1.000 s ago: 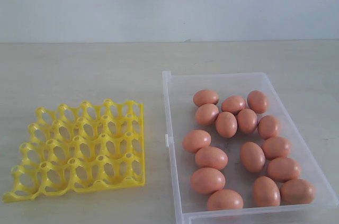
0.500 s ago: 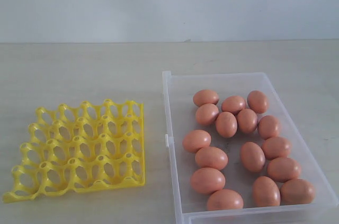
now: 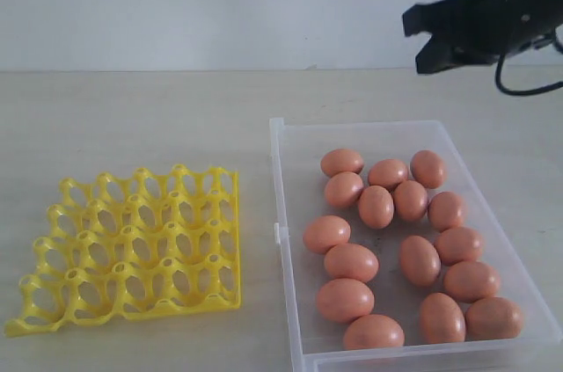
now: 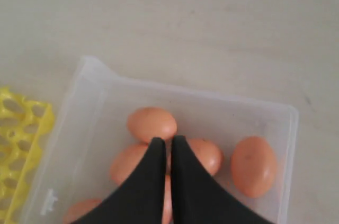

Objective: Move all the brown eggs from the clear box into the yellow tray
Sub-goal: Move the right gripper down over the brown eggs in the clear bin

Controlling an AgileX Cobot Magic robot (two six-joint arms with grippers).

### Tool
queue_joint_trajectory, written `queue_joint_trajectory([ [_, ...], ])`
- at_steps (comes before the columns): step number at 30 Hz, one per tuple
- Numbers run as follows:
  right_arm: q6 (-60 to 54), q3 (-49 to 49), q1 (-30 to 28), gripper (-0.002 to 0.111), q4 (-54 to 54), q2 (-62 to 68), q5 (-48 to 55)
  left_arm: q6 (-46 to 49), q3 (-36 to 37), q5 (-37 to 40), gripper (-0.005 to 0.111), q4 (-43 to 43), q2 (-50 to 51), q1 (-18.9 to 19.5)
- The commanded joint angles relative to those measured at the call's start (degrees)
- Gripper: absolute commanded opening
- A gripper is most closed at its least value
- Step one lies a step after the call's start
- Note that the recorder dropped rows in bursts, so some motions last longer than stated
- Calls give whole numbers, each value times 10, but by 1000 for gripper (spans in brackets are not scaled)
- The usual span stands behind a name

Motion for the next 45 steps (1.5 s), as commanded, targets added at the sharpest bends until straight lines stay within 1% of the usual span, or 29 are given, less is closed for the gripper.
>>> queue_joint_trajectory([
  [1, -28, -2, 0, 0, 7, 74, 65, -1, -2, -5, 4, 0, 2, -3],
  [5, -28, -2, 14, 0, 6, 125, 76, -1, -2, -5, 4, 0, 2, -3],
  [7, -40, -2, 33, 0, 6, 142, 55, -1, -2, -5, 4, 0, 2, -3],
  [12, -70, -2, 86, 0, 2, 161, 39, -1, -2, -5, 4, 0, 2, -3],
  [14, -69, -2, 97, 0, -14, 161, 19, -1, -2, -5, 4, 0, 2, -3],
  [19, -2, -2, 100, 0, -78, 161, 20, -1, -2, -5, 4, 0, 2, -3],
  [22, 1, -2, 100, 0, -110, 161, 29, -1, -2, -5, 4, 0, 2, -3],
  [31, 1, -2, 100, 0, -111, 161, 17, -1, -2, -5, 4, 0, 2, -3],
  [40, 3, -2, 100, 0, -98, 161, -33, -1, -2, -5, 4, 0, 2, -3],
  [45, 18, -2, 100, 0, -101, 161, -10, -1, -2, -5, 4, 0, 2, -3],
])
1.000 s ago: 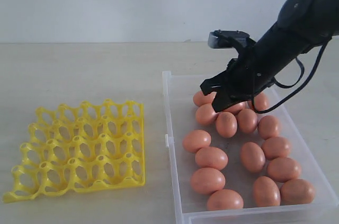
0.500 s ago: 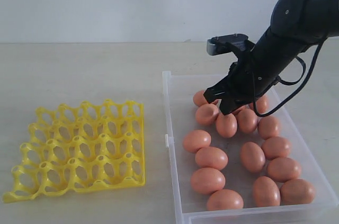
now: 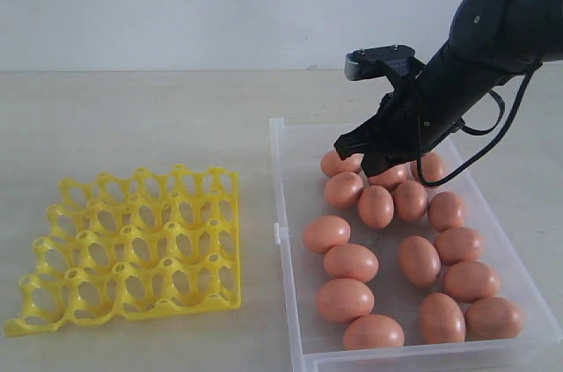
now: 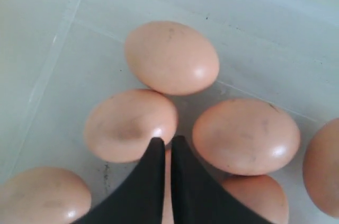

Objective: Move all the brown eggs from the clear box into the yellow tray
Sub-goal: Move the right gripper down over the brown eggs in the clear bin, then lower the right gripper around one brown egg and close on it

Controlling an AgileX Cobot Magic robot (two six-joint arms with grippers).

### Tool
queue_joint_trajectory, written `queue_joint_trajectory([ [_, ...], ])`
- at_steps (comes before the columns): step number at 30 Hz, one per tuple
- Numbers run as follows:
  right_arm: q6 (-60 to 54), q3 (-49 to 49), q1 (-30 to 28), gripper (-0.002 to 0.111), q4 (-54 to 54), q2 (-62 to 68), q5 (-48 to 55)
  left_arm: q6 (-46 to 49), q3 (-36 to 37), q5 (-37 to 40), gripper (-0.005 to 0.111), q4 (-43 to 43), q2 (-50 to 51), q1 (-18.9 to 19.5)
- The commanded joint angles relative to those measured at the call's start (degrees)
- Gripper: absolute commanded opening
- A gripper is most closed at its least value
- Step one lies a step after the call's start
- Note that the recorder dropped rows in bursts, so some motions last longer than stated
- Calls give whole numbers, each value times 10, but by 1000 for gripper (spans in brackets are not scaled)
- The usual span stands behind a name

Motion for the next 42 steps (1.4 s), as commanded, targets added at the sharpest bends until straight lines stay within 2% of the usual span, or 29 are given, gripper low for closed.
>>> queue_joint_trajectory([
  [1, 8, -2, -1, 0, -11, -2, 21, -1, -2, -5, 4, 0, 2, -3],
  [3, 9, -2, -1, 3, -12, -2, 25, -1, -2, -5, 4, 0, 2, -3],
  [5, 9, -2, -1, 12, -12, -2, 25, -1, -2, -5, 4, 0, 2, -3],
  [10, 12, -2, -1, 54, -10, -2, 31, -1, -2, -5, 4, 0, 2, -3],
  [12, 28, -2, -1, 63, -9, -1, 35, -1, -2, -5, 4, 0, 2, -3],
  [25, 106, 0, -1, 63, -13, 7, 73, -1, -2, -5, 4, 0, 2, -3],
  [31, 123, 0, -1, 63, -18, 48, 71, -1, -2, -5, 4, 0, 2, -3],
  [38, 174, 0, -1, 63, -57, 54, 20, -1, -2, -5, 4, 0, 2, -3],
  [42, 181, 0, -1, 63, -57, 54, 37, -1, -2, -5, 4, 0, 2, -3],
])
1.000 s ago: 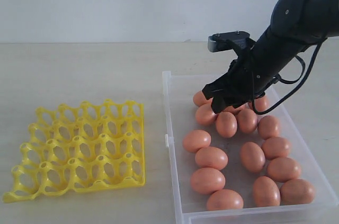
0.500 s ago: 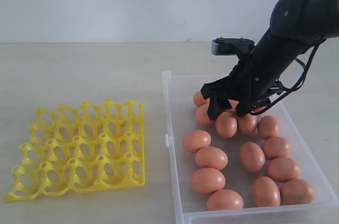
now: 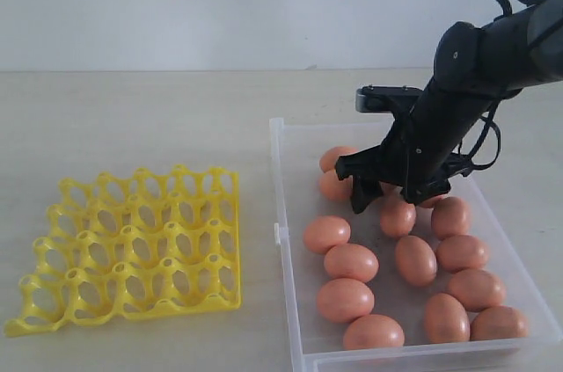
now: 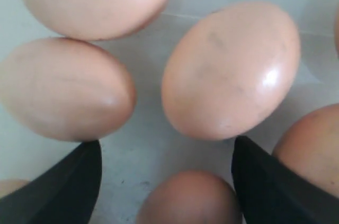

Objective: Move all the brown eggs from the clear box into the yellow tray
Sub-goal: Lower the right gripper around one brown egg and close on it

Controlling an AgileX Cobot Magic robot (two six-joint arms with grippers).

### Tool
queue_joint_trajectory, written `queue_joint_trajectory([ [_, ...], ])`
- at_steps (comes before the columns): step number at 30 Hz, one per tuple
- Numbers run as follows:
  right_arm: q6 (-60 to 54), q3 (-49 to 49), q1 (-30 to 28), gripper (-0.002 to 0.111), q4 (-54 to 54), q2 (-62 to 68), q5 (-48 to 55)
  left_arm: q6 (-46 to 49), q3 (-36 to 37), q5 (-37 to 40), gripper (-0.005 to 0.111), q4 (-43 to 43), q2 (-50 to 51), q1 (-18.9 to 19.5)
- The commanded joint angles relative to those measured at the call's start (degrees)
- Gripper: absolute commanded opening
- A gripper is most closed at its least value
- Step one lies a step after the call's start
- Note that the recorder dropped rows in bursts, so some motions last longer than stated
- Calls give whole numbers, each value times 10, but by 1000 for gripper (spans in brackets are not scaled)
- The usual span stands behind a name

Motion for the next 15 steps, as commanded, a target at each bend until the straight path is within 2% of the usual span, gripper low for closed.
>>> queue_joint_trajectory([
  [1, 5, 0, -2, 58, -7, -2, 20, -1, -2, -5, 4, 0, 2, -3],
  [5, 5, 0, -2, 32, -22, -2, 53, -1, -2, -5, 4, 0, 2, -3],
  [6, 5, 0, -2, 30, -27, -2, 61, -1, -2, -5, 4, 0, 2, -3],
  [8, 5, 0, -2, 32, -35, -2, 79, -1, -2, -5, 4, 0, 2, -3],
  [11, 5, 0, -2, 51, -35, -2, 87, -1, -2, -5, 4, 0, 2, -3],
  [13, 5, 0, -2, 56, -35, -2, 88, -1, -2, -5, 4, 0, 2, -3],
  [15, 5, 0, -2, 57, -35, -2, 98, -1, -2, -5, 4, 0, 2, -3],
])
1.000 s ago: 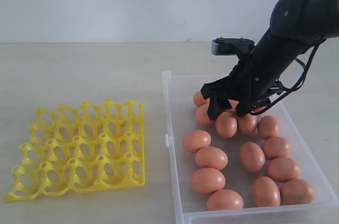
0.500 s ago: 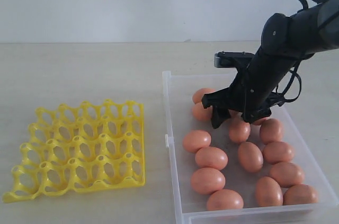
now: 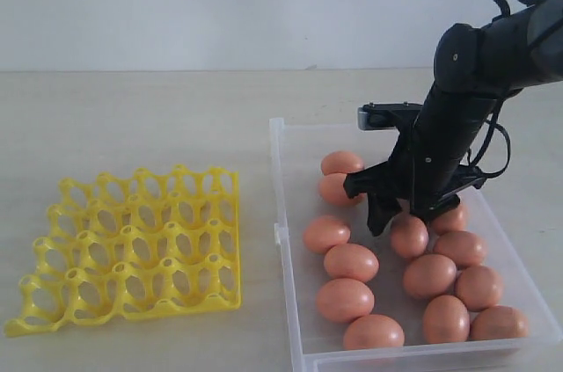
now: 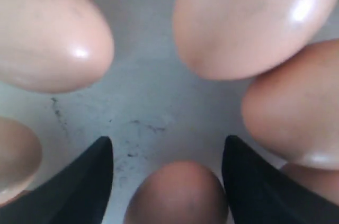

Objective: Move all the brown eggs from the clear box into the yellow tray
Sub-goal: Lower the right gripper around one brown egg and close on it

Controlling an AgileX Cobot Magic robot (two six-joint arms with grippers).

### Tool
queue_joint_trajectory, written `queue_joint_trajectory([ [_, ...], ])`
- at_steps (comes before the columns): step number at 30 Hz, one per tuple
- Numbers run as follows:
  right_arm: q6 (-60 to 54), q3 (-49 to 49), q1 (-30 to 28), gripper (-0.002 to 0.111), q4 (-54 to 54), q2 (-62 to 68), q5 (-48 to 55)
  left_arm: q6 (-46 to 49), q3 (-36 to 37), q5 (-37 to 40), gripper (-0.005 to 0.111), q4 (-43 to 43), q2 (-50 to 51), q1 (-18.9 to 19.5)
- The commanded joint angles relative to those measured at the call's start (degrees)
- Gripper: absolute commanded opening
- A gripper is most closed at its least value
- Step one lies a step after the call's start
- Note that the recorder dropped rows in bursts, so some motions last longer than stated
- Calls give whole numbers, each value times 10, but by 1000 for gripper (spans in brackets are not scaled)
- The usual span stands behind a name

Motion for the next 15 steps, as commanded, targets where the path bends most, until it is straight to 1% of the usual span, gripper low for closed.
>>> queue_joint_trajectory([
  [1, -2, 0, -2, 57, -5, -2, 22, -1, -2, -5, 4, 0, 2, -3],
  [6, 12, 0, -2, 57, -5, -2, 67, -1, -2, -5, 4, 0, 2, -3],
  [13, 23, 0, -2, 57, -5, -2, 71, -1, -2, -5, 4, 0, 2, -3],
  [15, 25, 0, -2, 53, -5, -2, 69, -1, -2, -5, 4, 0, 2, -3],
])
